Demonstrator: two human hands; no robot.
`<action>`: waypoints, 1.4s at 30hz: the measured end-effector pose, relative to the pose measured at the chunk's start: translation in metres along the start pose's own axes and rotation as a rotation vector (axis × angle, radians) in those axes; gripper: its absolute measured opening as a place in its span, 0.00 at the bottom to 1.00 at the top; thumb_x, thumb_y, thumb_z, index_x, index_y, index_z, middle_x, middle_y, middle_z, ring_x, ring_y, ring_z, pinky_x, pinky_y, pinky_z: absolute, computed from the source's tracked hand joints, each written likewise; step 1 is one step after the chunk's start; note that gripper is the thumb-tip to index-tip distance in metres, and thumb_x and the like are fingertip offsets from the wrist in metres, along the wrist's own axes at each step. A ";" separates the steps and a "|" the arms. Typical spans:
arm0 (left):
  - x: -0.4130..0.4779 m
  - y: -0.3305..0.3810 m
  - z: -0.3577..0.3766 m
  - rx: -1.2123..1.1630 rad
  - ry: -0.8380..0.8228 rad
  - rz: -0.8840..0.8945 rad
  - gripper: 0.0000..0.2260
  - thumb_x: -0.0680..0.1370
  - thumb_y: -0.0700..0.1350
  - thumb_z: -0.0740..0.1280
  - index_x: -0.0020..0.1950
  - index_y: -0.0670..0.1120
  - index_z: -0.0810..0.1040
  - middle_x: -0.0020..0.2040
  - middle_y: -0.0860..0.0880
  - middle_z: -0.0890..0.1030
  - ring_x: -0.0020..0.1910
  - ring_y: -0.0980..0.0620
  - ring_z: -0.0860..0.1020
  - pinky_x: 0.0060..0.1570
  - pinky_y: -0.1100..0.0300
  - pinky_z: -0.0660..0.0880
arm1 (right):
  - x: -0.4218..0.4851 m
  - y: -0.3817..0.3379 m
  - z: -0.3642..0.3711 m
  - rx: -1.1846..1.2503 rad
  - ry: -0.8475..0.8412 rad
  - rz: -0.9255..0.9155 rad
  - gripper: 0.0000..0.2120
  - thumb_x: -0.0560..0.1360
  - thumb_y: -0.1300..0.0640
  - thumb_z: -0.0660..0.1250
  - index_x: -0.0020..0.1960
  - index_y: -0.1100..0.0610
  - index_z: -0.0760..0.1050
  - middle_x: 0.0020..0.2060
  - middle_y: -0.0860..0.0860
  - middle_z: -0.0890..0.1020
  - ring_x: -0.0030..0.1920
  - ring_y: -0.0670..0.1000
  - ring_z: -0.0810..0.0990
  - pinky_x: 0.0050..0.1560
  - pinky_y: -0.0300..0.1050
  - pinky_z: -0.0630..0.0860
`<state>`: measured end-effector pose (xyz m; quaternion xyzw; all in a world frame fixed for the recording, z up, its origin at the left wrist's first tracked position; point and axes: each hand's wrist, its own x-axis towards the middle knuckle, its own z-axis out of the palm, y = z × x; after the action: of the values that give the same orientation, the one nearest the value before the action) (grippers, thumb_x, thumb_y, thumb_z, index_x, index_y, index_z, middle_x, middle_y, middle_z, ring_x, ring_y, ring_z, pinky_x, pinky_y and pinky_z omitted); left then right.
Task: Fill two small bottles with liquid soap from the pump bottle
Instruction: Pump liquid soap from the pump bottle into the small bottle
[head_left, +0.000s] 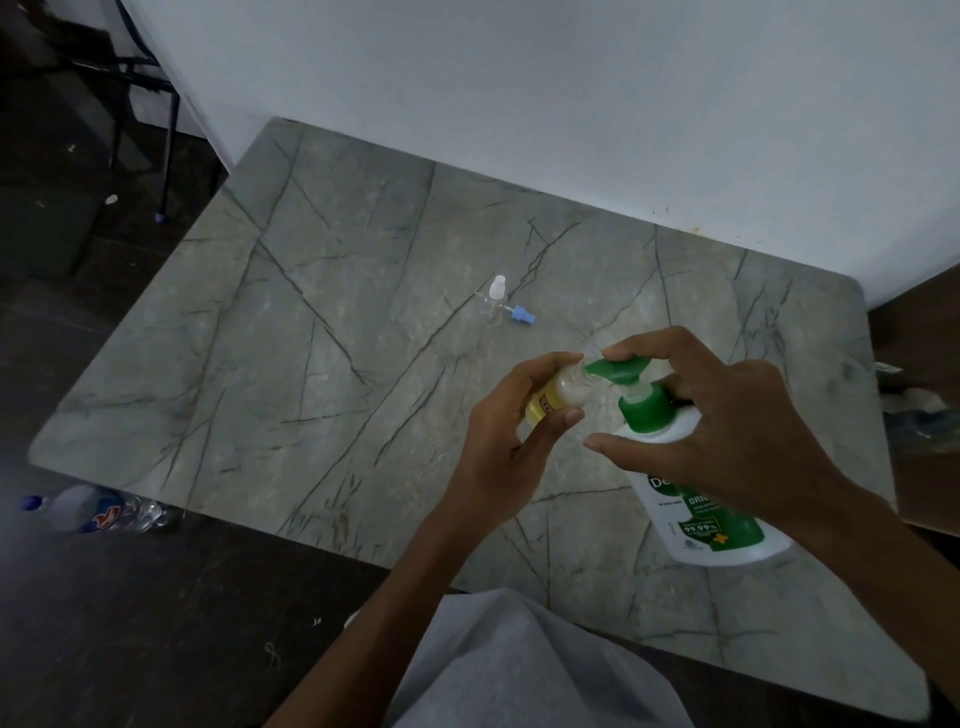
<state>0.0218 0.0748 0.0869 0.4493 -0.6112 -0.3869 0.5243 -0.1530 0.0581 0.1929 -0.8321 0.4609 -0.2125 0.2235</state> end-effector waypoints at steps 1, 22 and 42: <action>0.000 0.000 0.000 0.004 -0.005 0.003 0.16 0.79 0.45 0.66 0.66 0.49 0.71 0.58 0.47 0.80 0.53 0.52 0.81 0.50 0.58 0.79 | 0.000 0.000 0.000 -0.002 0.006 0.004 0.27 0.63 0.42 0.76 0.57 0.50 0.71 0.39 0.39 0.79 0.39 0.40 0.81 0.36 0.24 0.74; -0.002 0.002 0.000 -0.024 -0.002 0.007 0.15 0.79 0.44 0.66 0.66 0.47 0.72 0.58 0.48 0.81 0.53 0.52 0.81 0.52 0.57 0.79 | 0.002 -0.001 -0.003 0.012 -0.022 0.010 0.29 0.63 0.37 0.75 0.58 0.47 0.70 0.40 0.43 0.83 0.36 0.40 0.82 0.35 0.28 0.76; 0.003 0.001 -0.001 -0.024 0.008 0.002 0.15 0.80 0.44 0.65 0.66 0.47 0.71 0.58 0.49 0.80 0.54 0.55 0.80 0.52 0.63 0.77 | 0.005 0.001 -0.003 -0.011 -0.035 -0.020 0.30 0.63 0.37 0.73 0.60 0.47 0.68 0.41 0.43 0.82 0.32 0.40 0.81 0.33 0.29 0.76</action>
<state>0.0221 0.0722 0.0889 0.4439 -0.6051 -0.3918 0.5322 -0.1532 0.0532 0.1958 -0.8415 0.4499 -0.1975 0.2246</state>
